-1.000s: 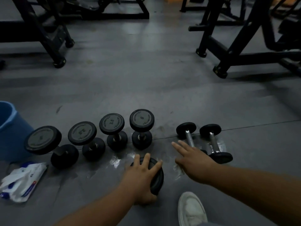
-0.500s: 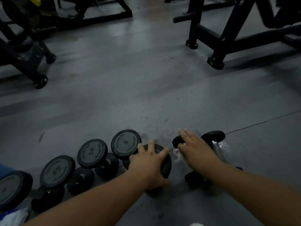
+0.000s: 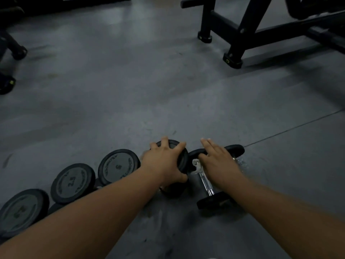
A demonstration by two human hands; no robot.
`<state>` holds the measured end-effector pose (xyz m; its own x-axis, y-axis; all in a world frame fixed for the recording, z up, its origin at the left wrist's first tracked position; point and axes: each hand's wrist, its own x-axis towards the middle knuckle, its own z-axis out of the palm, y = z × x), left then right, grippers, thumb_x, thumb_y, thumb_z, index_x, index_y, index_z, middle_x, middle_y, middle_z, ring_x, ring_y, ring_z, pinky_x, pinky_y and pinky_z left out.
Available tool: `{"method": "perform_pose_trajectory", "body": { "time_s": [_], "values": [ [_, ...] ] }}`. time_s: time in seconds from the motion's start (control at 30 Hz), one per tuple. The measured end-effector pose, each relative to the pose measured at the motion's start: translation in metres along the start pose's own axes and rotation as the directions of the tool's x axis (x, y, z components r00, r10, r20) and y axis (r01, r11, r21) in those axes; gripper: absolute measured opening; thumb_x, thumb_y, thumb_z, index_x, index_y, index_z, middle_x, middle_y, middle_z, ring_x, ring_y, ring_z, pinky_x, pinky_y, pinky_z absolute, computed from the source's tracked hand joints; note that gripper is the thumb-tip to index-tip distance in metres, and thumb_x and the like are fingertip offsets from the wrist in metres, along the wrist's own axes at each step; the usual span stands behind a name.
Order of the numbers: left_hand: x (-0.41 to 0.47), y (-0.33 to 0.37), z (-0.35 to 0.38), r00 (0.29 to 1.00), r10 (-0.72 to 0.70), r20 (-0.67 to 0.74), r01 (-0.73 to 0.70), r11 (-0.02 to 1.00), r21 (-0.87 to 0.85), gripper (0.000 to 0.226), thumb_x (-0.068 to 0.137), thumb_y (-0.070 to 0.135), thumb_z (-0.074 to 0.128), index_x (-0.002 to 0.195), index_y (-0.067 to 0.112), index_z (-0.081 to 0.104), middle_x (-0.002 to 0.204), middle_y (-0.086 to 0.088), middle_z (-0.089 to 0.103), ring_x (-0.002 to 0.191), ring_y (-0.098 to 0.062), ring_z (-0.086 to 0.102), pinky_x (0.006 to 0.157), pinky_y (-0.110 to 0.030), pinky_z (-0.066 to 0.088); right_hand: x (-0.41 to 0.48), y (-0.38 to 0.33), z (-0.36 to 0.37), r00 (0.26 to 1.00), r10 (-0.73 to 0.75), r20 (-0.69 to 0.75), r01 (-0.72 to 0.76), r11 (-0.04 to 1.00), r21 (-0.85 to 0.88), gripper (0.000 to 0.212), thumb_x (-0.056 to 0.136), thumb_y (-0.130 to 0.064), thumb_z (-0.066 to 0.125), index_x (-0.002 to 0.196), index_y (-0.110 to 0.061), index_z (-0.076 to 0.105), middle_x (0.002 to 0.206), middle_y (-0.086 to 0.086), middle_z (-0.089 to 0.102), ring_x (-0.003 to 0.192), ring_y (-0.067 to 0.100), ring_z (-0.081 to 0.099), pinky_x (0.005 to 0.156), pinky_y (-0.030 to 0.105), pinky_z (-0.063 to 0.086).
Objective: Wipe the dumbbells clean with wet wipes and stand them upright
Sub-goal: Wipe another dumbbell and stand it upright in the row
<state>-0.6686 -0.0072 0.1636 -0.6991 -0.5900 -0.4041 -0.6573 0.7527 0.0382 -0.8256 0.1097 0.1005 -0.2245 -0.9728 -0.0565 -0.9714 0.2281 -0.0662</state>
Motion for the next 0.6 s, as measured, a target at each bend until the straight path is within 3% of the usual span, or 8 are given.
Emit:
{"method": "perform_pose_trajectory", "body": {
  "time_s": [0.17, 0.3, 0.37, 0.43, 0.47, 0.53, 0.57, 0.6],
  "values": [
    [0.017, -0.003, -0.010, 0.994, 0.107, 0.022, -0.109, 0.986, 0.126, 0.105, 0.065, 0.072, 0.066, 0.147, 0.051, 0.005, 0.154, -0.008, 0.015, 0.131, -0.042, 0.032, 0.092, -0.050, 0.049, -0.002, 0.013, 0.021, 0.993, 0.111, -0.033, -0.108, 0.992, 0.068, 0.016, 0.087, -0.019, 0.060, 0.103, -0.018, 0.060, 0.157, 0.015, 0.023, 0.145, 0.031, 0.022, 0.110, 0.046, 0.029],
    [0.009, -0.030, -0.003, 0.975, 0.221, 0.008, -0.218, 0.954, 0.205, 0.107, 0.065, 0.077, 0.061, 0.146, 0.054, -0.005, 0.160, -0.005, 0.003, 0.140, -0.041, 0.021, 0.093, -0.051, 0.049, -0.006, 0.013, 0.032, 0.993, 0.115, -0.038, -0.112, 0.991, 0.074, 0.013, 0.085, -0.020, 0.062, 0.098, -0.017, 0.061, 0.154, 0.015, 0.031, 0.143, 0.032, 0.029, 0.105, 0.045, 0.035],
    [0.004, -0.029, -0.003, 0.980, 0.199, 0.004, -0.196, 0.959, 0.206, 0.109, 0.067, 0.076, 0.060, 0.148, 0.051, -0.009, 0.162, -0.007, -0.003, 0.144, -0.041, 0.014, 0.099, -0.053, 0.044, -0.007, 0.012, 0.033, 0.993, 0.119, -0.027, -0.117, 0.990, 0.083, 0.015, 0.086, -0.020, 0.061, 0.100, -0.018, 0.062, 0.154, 0.015, 0.030, 0.143, 0.031, 0.028, 0.106, 0.045, 0.035],
    [-0.002, -0.010, 0.001, 0.966, 0.242, -0.090, -0.211, 0.942, 0.260, 0.110, 0.068, 0.071, 0.063, 0.152, 0.040, -0.002, 0.163, -0.011, -0.003, 0.148, -0.040, 0.008, 0.110, -0.059, 0.029, -0.009, 0.014, 0.034, 0.993, 0.120, -0.009, -0.119, 0.990, 0.079, 0.022, 0.088, -0.021, 0.058, 0.110, -0.019, 0.061, 0.157, 0.013, 0.024, 0.145, 0.029, 0.022, 0.109, 0.043, 0.030],
    [-0.007, 0.005, 0.008, 0.927, 0.324, -0.188, -0.265, 0.921, 0.284, 0.107, 0.068, 0.065, 0.066, 0.153, 0.032, 0.011, 0.162, -0.015, 0.008, 0.148, -0.039, 0.013, 0.112, -0.059, 0.025, -0.011, 0.017, 0.033, 0.993, 0.120, 0.004, -0.120, 0.990, 0.079, 0.029, 0.089, -0.020, 0.057, 0.118, -0.019, 0.058, 0.158, 0.012, 0.020, 0.146, 0.028, 0.018, 0.110, 0.042, 0.027],
    [-0.022, 0.039, 0.040, 0.784, 0.522, -0.336, -0.456, 0.852, 0.258, 0.086, 0.067, 0.051, 0.069, 0.142, 0.018, 0.042, 0.148, -0.016, 0.042, 0.136, -0.035, 0.038, 0.108, -0.052, 0.036, -0.015, 0.022, 0.032, 0.992, 0.124, 0.033, -0.126, 0.990, 0.067, 0.041, 0.091, -0.021, 0.055, 0.131, -0.022, 0.049, 0.161, 0.009, 0.010, 0.148, 0.025, 0.009, 0.114, 0.042, 0.020],
    [-0.029, 0.056, 0.060, 0.744, 0.573, -0.344, -0.528, 0.820, 0.221, 0.074, 0.069, 0.046, 0.067, 0.134, 0.016, 0.050, 0.135, -0.012, 0.052, 0.125, -0.032, 0.048, 0.100, -0.046, 0.044, -0.018, 0.026, 0.032, 0.990, 0.131, 0.042, -0.133, 0.989, 0.056, 0.042, 0.092, -0.024, 0.054, 0.133, -0.023, 0.048, 0.161, 0.009, 0.008, 0.148, 0.024, 0.007, 0.115, 0.042, 0.019],
    [-0.033, 0.070, 0.078, 0.764, 0.567, -0.306, -0.545, 0.822, 0.162, 0.066, 0.071, 0.043, 0.066, 0.129, 0.015, 0.052, 0.124, -0.009, 0.057, 0.114, -0.029, 0.054, 0.090, -0.042, 0.049, -0.022, 0.029, 0.032, 0.990, 0.139, 0.039, -0.140, 0.989, 0.051, 0.040, 0.092, -0.025, 0.053, 0.132, -0.023, 0.049, 0.161, 0.009, 0.010, 0.148, 0.024, 0.008, 0.115, 0.042, 0.019]
  ]
}}
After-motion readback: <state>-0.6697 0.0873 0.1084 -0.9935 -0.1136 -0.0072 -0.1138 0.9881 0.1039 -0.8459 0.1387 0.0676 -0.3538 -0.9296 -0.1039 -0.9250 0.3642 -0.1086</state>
